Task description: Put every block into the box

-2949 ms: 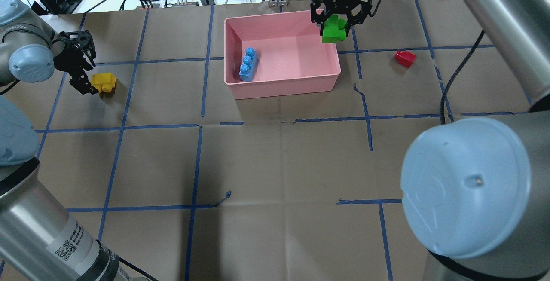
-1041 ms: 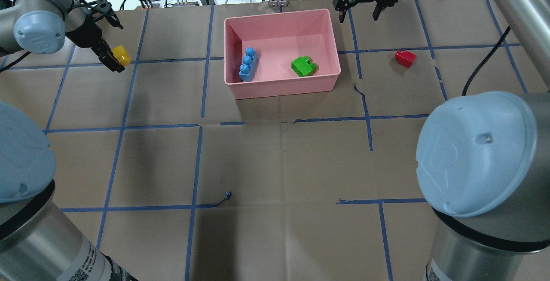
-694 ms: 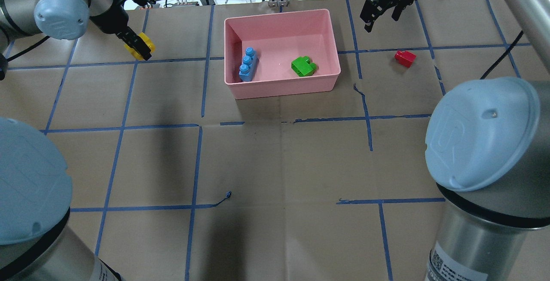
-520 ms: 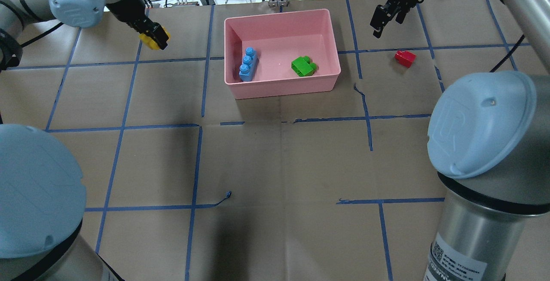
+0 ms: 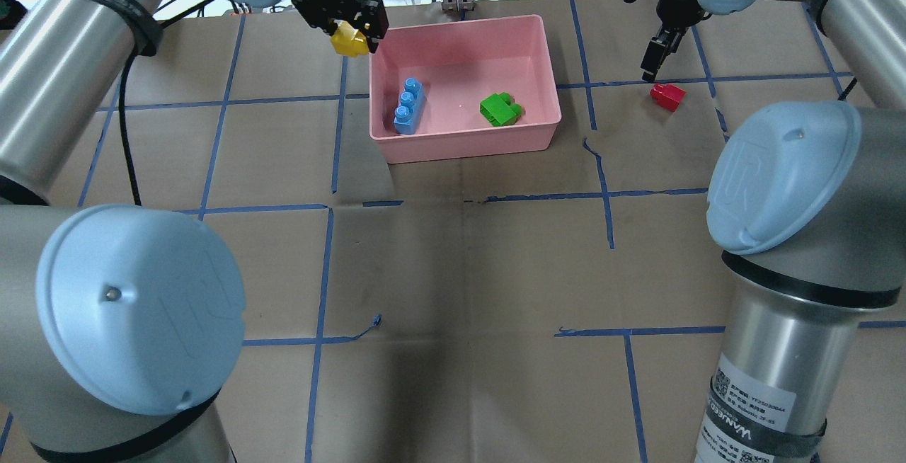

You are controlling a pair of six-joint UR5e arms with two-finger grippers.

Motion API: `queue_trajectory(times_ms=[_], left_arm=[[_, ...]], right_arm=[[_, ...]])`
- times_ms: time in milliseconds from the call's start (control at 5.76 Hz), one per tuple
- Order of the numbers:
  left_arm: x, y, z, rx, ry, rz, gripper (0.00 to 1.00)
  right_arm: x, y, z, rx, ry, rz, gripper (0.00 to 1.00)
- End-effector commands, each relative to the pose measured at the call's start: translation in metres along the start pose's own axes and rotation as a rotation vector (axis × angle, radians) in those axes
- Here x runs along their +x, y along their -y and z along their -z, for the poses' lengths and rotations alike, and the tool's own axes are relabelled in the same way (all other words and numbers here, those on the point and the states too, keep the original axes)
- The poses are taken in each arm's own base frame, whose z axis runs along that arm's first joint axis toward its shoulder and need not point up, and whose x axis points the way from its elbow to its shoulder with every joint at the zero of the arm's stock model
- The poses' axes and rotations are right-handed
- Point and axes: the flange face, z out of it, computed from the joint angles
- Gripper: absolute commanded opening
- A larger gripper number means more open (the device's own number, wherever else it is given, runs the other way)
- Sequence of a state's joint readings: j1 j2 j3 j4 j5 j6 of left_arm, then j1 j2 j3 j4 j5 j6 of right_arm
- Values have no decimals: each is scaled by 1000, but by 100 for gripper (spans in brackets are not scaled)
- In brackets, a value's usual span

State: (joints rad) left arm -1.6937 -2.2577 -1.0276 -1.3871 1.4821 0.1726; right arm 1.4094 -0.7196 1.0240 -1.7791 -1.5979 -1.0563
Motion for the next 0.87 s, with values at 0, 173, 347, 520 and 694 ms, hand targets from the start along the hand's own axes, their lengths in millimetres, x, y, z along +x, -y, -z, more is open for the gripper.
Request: queue_trajectory(times_ms=[0, 173, 347, 520, 694], left_arm=[[30, 19, -59, 9, 0, 31, 0], [60, 8, -76, -42, 71, -20, 13], [66, 2, -85, -60, 104, -25, 99], [69, 0, -76, -48, 75, -4, 99], [65, -7, -51, -57, 74, 6, 99]], right_arm=[[0, -12, -31, -19, 40, -7, 100], [0, -12, -32, -13, 29, -13, 99], [0, -12, -33, -11, 32, -12, 84], [0, -12, -35, -14, 34, -9, 61], [2, -11, -30, -10, 26, -7, 41]])
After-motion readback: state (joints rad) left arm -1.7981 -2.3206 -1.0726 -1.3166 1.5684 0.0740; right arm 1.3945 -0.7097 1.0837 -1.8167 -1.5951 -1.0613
